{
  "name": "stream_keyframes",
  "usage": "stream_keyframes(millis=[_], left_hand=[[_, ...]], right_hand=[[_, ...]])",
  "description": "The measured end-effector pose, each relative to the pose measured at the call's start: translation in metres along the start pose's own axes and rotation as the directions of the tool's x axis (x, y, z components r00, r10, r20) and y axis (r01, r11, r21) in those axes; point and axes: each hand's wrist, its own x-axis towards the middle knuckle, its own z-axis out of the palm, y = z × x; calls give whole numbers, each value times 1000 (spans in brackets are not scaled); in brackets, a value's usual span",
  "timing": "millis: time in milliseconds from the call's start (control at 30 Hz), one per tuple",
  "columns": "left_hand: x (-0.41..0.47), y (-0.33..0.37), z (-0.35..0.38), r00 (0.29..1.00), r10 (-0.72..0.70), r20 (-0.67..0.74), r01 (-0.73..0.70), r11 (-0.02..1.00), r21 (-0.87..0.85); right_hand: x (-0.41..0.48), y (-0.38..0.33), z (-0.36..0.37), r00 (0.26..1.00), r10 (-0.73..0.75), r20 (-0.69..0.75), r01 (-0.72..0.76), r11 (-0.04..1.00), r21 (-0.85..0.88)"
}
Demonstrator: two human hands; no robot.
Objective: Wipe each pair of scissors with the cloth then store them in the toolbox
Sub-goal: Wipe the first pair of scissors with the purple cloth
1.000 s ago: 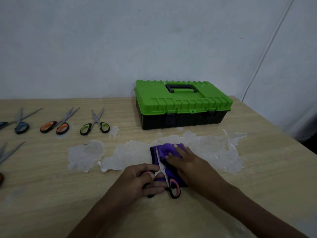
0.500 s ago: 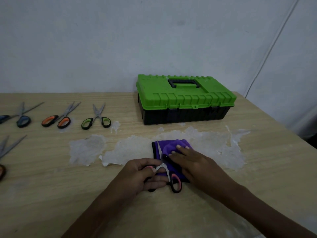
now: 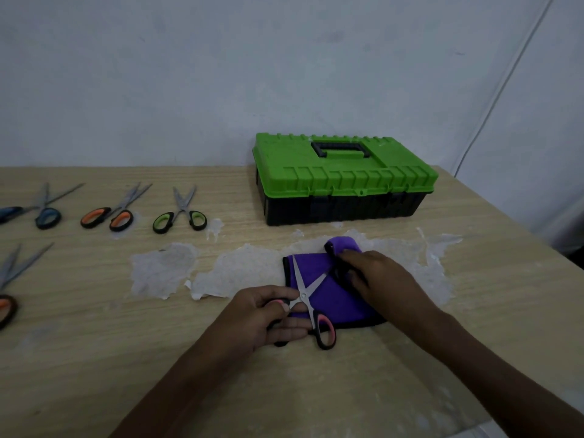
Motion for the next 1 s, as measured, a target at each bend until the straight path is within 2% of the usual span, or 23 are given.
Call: stream_keyframes(millis=[33, 100, 133, 200, 267, 367, 533, 600, 667, 733, 800, 900, 1000], left_hand=[[0, 0, 0, 1000, 1, 0, -1, 1000, -2], [1, 1, 0, 1000, 5, 1, -5, 1000, -1], [1, 1, 0, 1000, 6, 5, -6, 1000, 6], [1, 1, 1, 1000, 6, 16, -7, 1000, 28], [2, 2, 1, 1000, 0, 19, -1, 999, 37], [1, 2, 1, 1000, -8, 1, 8, 1000, 24], [-1, 3, 1, 1000, 1, 11, -1, 999, 40], [-2, 5, 2, 1000, -15, 4, 15, 999, 41], [-4, 10, 2, 1000, -17, 9, 16, 997, 76], [-8, 20, 3, 1000, -4, 21, 0, 986, 165], [-9, 34, 4, 1000, -3, 29, -5, 964, 265], [-4, 50, 7, 999, -29, 27, 18, 942, 335], [0, 46, 11, 996, -79, 33, 65, 949, 308]], right_hand=[[1, -2, -3, 999, 30, -35, -31, 999, -24], [-7, -13, -8, 991, -38, -125, 39, 999, 1], [-14, -22, -8, 988, -107, -112, 113, 992, 48], [-29, -32, -3, 971, -241, 15, 236, 962, 134], [-27, -28, 2, 974, -216, 72, 203, 966, 159], [-9, -19, 3, 996, -78, 39, 76, 996, 51], [-24, -32, 6, 975, -212, 71, 197, 964, 182], [-10, -16, 4, 996, -80, 50, 74, 990, 122], [3, -7, 0, 998, 58, 21, -61, 986, 155], [6, -10, -4, 990, 129, -55, -108, 949, 295], [-1, -12, -7, 987, 129, -97, -84, 924, 374], [-8, -21, -10, 994, 51, -102, -8, 924, 381], [-18, -31, -3, 980, -197, -23, 195, 933, 304]])
